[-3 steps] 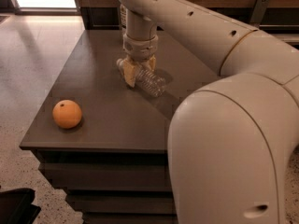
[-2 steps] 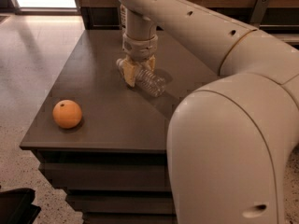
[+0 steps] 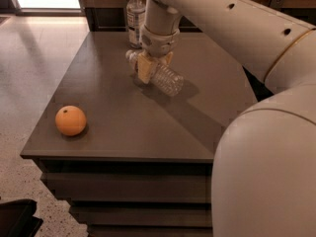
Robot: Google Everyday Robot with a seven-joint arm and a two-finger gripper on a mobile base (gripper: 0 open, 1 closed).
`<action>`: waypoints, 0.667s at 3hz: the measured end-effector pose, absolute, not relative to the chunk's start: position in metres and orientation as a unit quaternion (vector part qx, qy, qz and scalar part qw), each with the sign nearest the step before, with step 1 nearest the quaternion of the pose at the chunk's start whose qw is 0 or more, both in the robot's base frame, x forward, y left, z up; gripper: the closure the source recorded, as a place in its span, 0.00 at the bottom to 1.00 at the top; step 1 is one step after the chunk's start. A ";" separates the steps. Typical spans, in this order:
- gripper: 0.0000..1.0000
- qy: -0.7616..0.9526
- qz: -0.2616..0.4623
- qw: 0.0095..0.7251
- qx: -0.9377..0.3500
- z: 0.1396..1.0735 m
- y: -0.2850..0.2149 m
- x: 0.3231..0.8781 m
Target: Place water bottle upright
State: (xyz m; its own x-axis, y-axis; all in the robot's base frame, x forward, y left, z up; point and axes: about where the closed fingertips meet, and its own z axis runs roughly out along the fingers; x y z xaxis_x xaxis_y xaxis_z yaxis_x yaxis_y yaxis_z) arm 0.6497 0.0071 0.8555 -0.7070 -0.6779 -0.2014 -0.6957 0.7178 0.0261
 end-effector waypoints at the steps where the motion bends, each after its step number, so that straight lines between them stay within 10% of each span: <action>1: 1.00 0.907 0.073 0.148 -0.386 0.881 -0.006 0.641; 2: 1.00 0.883 0.127 0.222 -0.393 0.896 -0.018 0.643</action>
Offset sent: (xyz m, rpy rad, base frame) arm -0.0029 -0.0487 0.0757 0.4927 -0.3506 0.1003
